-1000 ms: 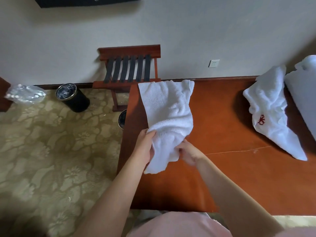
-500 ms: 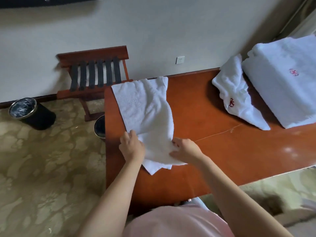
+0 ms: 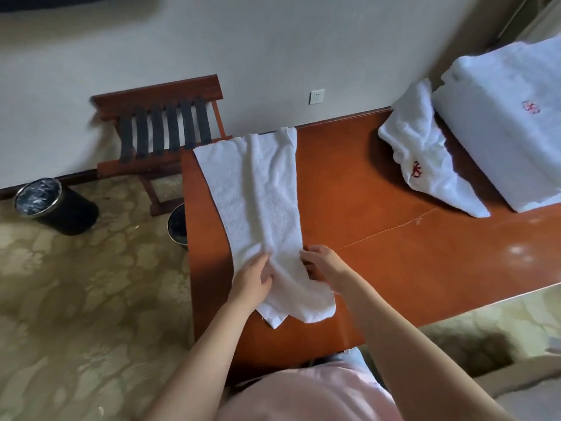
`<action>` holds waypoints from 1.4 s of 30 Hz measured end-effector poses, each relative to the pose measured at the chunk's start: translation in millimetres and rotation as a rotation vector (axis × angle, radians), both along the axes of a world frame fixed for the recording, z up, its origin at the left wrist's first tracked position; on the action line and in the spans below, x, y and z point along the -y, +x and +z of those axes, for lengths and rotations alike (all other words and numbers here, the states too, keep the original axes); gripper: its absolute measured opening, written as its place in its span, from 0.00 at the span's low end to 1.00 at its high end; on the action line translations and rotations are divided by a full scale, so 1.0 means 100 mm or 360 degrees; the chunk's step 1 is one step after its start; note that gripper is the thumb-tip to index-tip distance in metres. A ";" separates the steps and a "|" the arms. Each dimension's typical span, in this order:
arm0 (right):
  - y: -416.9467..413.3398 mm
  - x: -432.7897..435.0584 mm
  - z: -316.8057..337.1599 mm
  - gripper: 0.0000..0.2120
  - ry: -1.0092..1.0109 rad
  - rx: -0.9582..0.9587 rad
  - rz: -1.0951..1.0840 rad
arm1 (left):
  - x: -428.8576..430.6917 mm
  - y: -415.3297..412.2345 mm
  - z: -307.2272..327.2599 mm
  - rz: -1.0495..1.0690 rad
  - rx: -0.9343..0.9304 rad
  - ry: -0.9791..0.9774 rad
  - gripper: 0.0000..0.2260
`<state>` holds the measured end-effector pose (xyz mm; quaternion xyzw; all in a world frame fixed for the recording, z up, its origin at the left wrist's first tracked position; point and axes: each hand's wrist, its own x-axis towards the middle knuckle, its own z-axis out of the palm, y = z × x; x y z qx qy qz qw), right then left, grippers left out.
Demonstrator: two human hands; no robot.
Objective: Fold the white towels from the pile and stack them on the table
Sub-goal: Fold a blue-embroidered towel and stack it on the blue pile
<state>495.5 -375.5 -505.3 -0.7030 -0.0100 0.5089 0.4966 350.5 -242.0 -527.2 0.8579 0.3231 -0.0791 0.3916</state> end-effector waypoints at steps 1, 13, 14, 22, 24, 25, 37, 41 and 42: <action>-0.08 -0.05 -0.02 0.08 0.0041 -0.0034 0.0105 | -0.01 -0.05 -0.01 -0.0015 0.0011 0.0009 0.26; 0.03 0.02 0.39 0.14 0.0614 -0.0330 -0.0322 | -0.21 -0.16 -0.06 0.0120 -0.0072 0.0344 0.20; 0.08 0.03 0.47 0.10 0.0651 -0.0232 -0.0406 | -0.19 -0.15 -0.06 0.0133 -0.0068 0.0368 0.20; -0.03 0.09 0.47 0.08 -0.0464 0.1938 0.0561 | 0.01 -0.04 -0.05 0.0139 -0.0198 0.0607 0.19; -0.14 0.16 0.23 0.14 -0.0722 0.1735 0.1114 | 0.03 0.01 0.01 0.0172 -0.0329 0.0572 0.16; -0.17 0.22 0.12 0.19 -0.0781 0.1599 0.1268 | 0.03 0.04 0.02 0.0184 -0.0387 0.0552 0.16; 0.13 0.72 -0.08 0.22 -0.1082 0.1200 0.0573 | 0.56 -0.11 0.03 0.0125 -0.0103 0.0635 0.04; 0.14 0.82 0.00 0.08 -0.0853 0.1010 0.0685 | 0.90 -0.27 0.03 0.0252 -0.0076 0.0583 0.13; 0.15 0.88 0.03 0.08 -0.0855 0.1093 0.0623 | 0.95 -0.29 0.03 0.0226 -0.0114 0.0579 0.18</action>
